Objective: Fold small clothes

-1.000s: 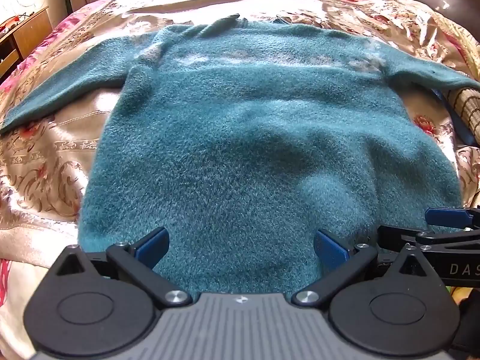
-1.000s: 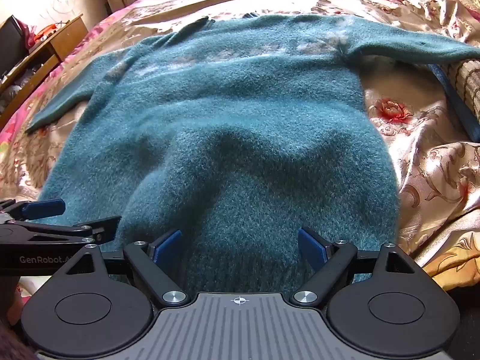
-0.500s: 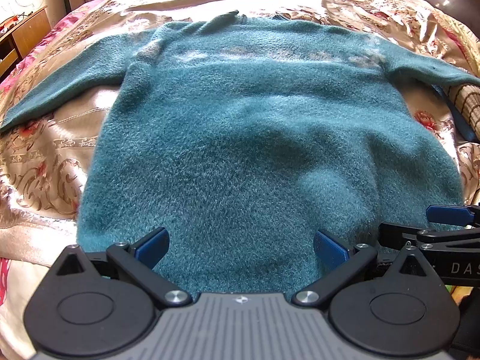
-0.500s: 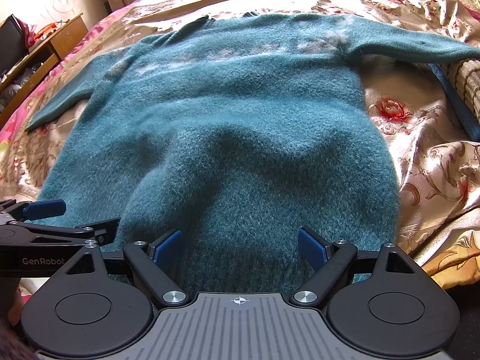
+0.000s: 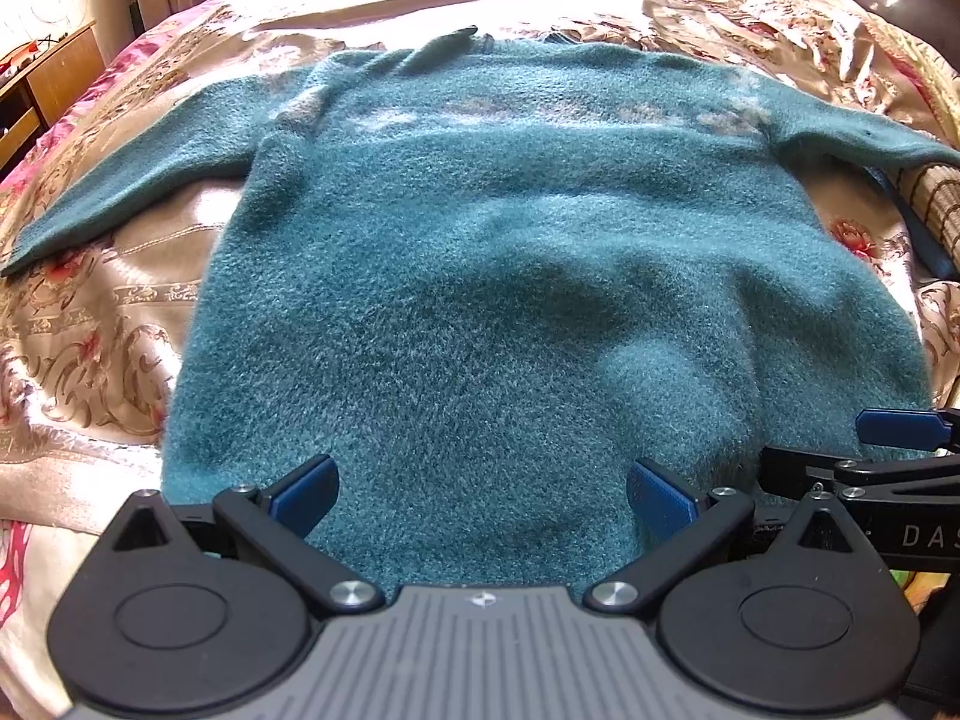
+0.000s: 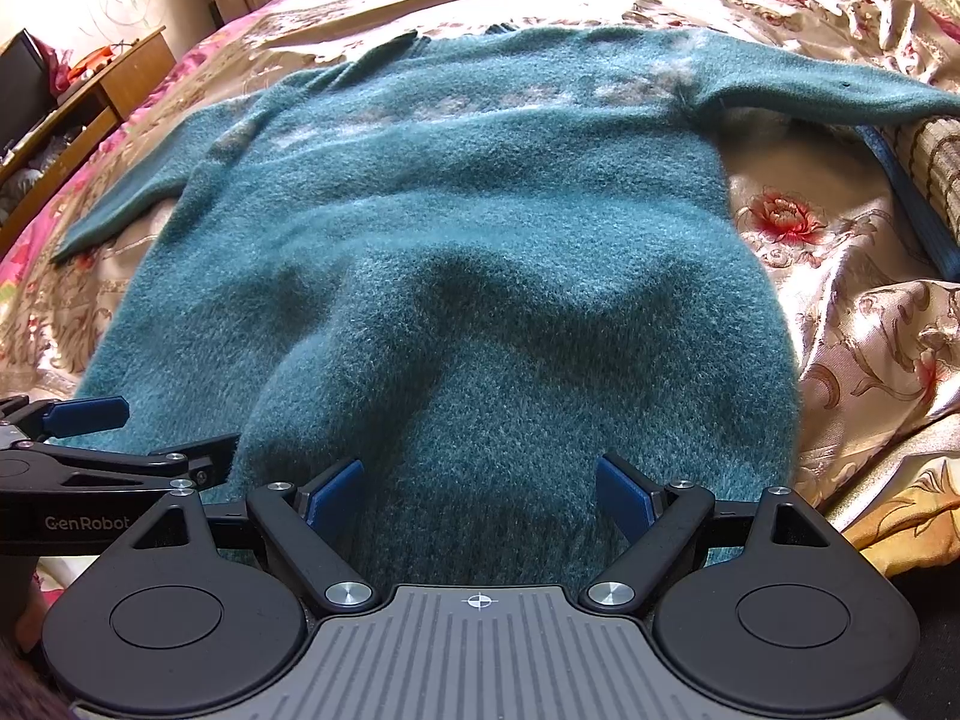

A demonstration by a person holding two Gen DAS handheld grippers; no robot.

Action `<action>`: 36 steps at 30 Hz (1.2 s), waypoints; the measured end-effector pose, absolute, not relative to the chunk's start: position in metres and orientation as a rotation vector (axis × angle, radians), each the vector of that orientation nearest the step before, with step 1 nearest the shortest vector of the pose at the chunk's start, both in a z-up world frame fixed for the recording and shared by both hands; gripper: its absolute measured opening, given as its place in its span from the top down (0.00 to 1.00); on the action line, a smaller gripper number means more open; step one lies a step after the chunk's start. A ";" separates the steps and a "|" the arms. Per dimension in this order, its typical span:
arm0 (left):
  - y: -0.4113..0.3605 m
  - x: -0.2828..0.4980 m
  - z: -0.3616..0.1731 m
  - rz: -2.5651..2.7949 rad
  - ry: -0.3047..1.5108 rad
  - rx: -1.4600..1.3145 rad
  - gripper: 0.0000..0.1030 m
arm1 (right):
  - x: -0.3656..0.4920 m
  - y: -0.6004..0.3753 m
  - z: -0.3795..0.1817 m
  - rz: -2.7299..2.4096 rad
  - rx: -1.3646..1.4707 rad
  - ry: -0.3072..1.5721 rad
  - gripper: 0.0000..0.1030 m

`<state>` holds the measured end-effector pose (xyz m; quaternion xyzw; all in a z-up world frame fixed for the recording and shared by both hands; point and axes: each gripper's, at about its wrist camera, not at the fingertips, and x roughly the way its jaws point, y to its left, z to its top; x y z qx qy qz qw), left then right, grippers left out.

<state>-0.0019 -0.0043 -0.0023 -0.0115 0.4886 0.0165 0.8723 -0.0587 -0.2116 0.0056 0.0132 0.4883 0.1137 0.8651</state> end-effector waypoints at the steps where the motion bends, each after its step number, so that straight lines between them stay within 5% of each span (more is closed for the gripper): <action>1: -0.004 -0.002 -0.002 0.035 1.020 -0.022 0.00 | -0.059 -0.212 0.006 0.238 0.028 1.023 0.16; 36: -0.008 -0.005 0.002 0.047 1.012 -0.001 0.00 | -0.063 -0.211 0.006 0.242 0.030 1.022 0.16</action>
